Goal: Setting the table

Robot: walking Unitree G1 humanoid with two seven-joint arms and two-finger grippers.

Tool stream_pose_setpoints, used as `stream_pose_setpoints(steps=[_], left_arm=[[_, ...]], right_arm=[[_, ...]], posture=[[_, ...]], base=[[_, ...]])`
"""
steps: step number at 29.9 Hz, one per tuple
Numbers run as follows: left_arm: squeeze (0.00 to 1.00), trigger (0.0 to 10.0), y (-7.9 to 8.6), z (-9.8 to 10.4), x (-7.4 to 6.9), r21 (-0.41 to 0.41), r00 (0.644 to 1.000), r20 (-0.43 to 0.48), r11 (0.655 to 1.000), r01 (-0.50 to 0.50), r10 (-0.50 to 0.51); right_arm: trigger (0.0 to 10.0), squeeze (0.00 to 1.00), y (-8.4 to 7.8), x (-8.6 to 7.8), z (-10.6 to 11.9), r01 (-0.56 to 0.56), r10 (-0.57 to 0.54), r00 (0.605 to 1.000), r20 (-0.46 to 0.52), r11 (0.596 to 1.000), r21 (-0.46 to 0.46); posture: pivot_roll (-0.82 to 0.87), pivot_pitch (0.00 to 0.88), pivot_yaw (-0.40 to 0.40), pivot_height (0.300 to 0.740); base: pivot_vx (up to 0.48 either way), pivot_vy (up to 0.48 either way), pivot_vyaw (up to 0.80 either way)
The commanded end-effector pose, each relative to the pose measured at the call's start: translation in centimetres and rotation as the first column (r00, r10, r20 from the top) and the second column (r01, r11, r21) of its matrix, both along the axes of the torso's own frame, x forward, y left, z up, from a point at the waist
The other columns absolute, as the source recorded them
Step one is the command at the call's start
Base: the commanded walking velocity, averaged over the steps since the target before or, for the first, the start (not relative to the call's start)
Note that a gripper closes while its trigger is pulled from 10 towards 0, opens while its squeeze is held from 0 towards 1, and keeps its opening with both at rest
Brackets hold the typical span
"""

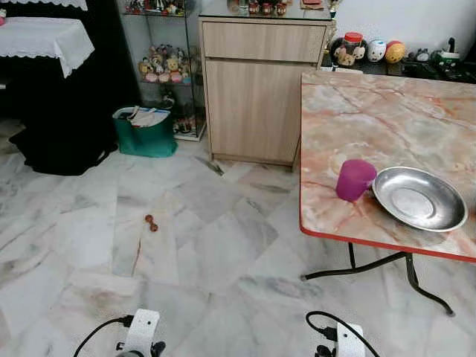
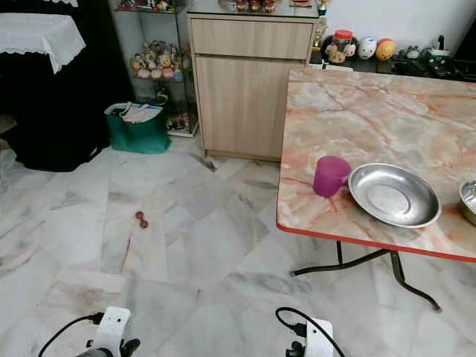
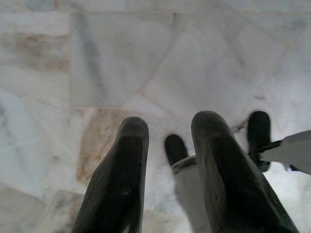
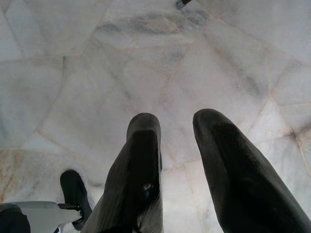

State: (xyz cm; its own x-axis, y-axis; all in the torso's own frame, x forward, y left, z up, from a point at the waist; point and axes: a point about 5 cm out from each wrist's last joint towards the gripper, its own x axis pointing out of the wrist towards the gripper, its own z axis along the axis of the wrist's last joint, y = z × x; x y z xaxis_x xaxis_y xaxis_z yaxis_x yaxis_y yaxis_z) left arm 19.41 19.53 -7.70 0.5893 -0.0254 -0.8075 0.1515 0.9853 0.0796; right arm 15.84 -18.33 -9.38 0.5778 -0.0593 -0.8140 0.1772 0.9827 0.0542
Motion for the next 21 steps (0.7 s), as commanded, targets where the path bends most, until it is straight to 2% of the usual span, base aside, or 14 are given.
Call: stream_pose_setpoints(steps=[1,6,18,21], left_arm=[[0.0,10.0,-0.49,-0.01,0.14,0.008,1.0,0.001,1.0,0.023,-0.023],[0.0,10.0,-0.29,-0.09,-0.08,0.014,1.0,-0.003,1.0,0.016,-0.015],[0.0,10.0,-0.46,0.15,0.48,0.02,1.0,0.001,0.999,0.03,-0.03],[0.0,10.0,-0.56,0.14,0.5,0.013,1.0,-0.002,0.999,0.03,-0.03]], right_arm=[[10.0,0.0,-0.48,-0.11,0.02,0.008,-0.008,1.0,0.0,1.0,-0.011],[10.0,0.0,-0.5,-0.07,0.03,0.004,-0.004,1.0,-0.001,1.0,-0.011],[10.0,0.0,-0.68,-0.31,-0.05,0.001,-0.002,1.0,-0.011,1.0,-0.017],[10.0,0.0,-0.66,-0.37,-0.08,0.001,-0.001,1.0,-0.013,1.0,-0.017]], posture=[[0.05,0.0,-0.025,0.74],[0.05,0.0,-0.029,0.74],[0.04,0.0,-0.029,0.74],[0.04,0.0,-0.028,0.74]], base=[[0.0,-0.48,0.0],[0.0,-0.48,0.0],[0.0,-0.48,0.0],[0.0,-0.187,0.0]])
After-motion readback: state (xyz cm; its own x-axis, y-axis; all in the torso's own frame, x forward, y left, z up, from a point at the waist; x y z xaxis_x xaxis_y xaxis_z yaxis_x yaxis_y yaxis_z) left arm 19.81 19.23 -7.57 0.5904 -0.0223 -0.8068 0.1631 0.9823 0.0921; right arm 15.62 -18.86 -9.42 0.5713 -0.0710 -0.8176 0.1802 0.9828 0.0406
